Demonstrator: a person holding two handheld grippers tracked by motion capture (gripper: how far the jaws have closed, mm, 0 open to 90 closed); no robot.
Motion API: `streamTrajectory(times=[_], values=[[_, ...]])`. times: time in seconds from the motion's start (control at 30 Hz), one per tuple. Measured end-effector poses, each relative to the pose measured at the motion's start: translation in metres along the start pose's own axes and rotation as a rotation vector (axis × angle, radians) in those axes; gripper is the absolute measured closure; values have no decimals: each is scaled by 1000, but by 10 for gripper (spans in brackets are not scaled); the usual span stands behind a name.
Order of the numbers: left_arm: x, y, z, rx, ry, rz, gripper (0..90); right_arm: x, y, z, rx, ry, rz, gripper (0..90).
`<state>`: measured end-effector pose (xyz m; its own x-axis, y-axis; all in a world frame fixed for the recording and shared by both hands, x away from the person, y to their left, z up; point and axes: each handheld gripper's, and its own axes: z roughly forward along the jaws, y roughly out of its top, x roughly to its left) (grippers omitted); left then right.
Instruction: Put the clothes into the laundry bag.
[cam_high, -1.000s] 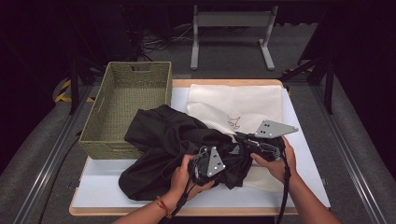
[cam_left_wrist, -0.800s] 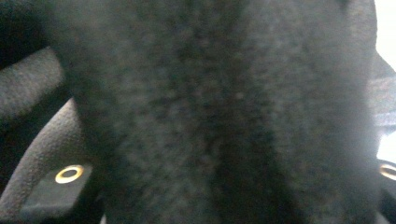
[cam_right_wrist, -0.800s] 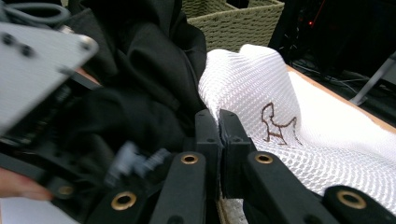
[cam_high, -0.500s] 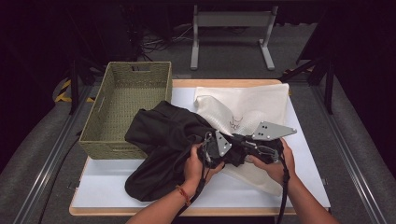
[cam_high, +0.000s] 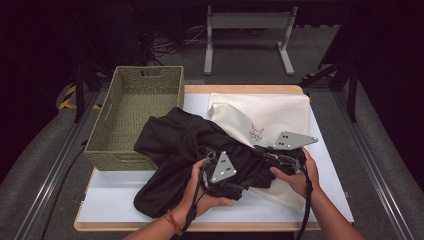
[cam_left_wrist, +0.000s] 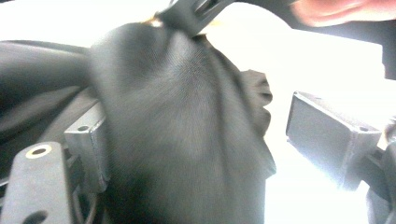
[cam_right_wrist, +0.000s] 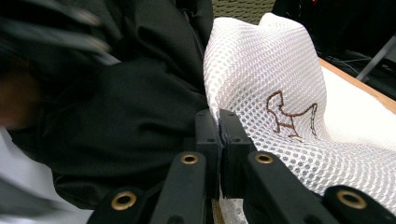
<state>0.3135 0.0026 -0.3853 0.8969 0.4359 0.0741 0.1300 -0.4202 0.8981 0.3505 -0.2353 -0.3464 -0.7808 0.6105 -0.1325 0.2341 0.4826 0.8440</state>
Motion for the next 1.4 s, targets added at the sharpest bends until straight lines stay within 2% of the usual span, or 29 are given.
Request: streamTrajectory(times=[0.03,0.1,0.2,0.3,0.37,0.47,0.5,0.57,0.63,0.7,0.77,0.8,0.87,0.93,1.0,1.07,1.1,1.17,1.2,1.27,1.33,1.4], values=[[-3,-1,-11,-2,-18,8,157,0,0,0,0,-1,0,883],[-8,-7,-39,-6,-11,46,155,0,0,0,-2,-3,1,883],[-7,-20,-78,-21,-7,48,159,1,0,-1,2,-8,-8,882],[-1,-34,-108,0,75,48,171,1,0,0,1,-6,-7,882],[6,-43,-118,22,107,28,169,2,0,1,3,-6,-8,882],[20,-65,-126,96,175,-9,159,4,1,1,6,-13,-15,882],[24,-72,-126,122,195,-22,160,4,0,0,7,-15,-18,882],[31,-83,-124,166,245,-24,150,5,0,0,8,-17,-22,882],[41,-93,-121,173,253,-80,160,5,0,1,7,-16,-22,882],[47,-96,-119,192,301,-85,184,6,0,1,11,-18,-28,881],[51,-97,-115,181,279,-107,234,7,0,1,11,-19,-35,881],[52,-97,-112,193,304,-90,276,7,0,1,10,-17,-34,881],[56,-97,-106,194,284,-105,483,7,0,1,9,-17,-34,882],[62,-97,-99,200,293,-104,696,8,0,1,10,-16,-36,881],[69,-97,-94,175,246,-132,882,8,0,1,10,-17,-39,881],[69,-93,-86,166,197,-113,894,8,0,1,10,-15,-39,881],[67,-91,-82,168,189,-97,895,8,0,1,9,-14,-37,881],[59,-84,-69,169,136,-61,895,7,0,2,7,-11,-36,881],[55,-82,-64,166,129,-48,895,7,0,2,7,-11,-35,881],[47,-78,-50,138,68,-25,895,7,0,2,7,-12,-36,881],[40,-73,-39,134,67,8,895,7,0,2,7,-11,-38,881],[34,-68,-27,104,28,27,895,7,-1,2,9,-10,-35,881]])
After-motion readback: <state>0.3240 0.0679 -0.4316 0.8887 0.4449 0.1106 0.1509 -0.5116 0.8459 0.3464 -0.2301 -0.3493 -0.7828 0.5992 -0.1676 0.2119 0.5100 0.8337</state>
